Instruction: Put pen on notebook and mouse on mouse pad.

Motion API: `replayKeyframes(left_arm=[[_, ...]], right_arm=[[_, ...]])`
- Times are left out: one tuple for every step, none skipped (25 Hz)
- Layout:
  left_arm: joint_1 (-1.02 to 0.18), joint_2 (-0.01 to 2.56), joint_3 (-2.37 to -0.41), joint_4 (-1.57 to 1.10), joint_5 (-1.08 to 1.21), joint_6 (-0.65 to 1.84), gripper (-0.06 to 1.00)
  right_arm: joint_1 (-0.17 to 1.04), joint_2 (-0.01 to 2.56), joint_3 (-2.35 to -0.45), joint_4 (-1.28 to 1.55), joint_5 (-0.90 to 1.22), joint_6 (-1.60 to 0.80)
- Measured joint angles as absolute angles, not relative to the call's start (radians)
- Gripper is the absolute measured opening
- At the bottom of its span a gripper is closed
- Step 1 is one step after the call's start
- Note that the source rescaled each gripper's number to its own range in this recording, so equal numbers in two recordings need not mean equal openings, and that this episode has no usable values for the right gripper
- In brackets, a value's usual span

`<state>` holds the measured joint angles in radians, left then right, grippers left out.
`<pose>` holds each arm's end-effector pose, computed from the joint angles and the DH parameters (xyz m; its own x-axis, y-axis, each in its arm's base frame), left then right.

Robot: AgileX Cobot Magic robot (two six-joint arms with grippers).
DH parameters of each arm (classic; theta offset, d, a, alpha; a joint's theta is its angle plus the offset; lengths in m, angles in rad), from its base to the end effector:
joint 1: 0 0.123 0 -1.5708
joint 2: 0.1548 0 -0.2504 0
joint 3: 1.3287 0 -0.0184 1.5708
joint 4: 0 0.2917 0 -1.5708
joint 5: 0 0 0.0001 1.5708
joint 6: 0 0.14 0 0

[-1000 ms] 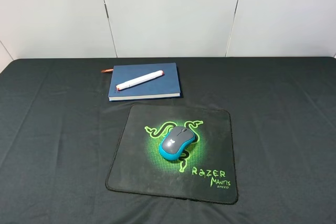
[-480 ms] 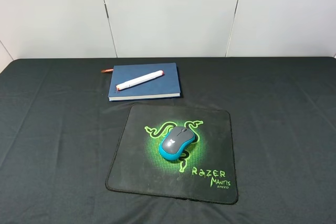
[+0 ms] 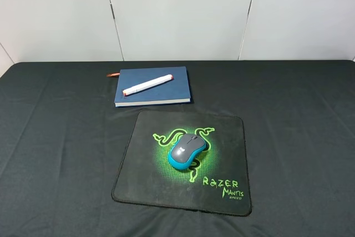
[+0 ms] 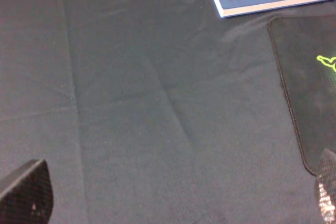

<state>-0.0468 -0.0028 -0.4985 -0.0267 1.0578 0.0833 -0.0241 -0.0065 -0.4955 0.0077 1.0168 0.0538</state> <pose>0.1094 -0.0084 0.2748 -0.4457 0.0911 -0.8905 0.0990 0.9937 0.0521 0.1120 -0.0018 0.2793 -0.4127 0.0678 -0.9083 0.0421 0.9976 0.0553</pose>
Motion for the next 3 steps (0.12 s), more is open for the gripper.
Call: replayKeyframes(left_arm=[[-0.047, -0.003, -0.498, -0.027, 1.058, 0.083, 1.00], [-0.047, -0.003, -0.498, -0.027, 1.058, 0.083, 1.00], [-0.047, -0.003, -0.498, -0.027, 1.058, 0.083, 1.00]], right_arm=[[-0.024, -0.007, -0.496, 0.008, 1.017, 0.054], [-0.024, -0.007, -0.496, 0.008, 1.017, 0.054], [-0.024, -0.007, -0.496, 0.008, 1.017, 0.054]])
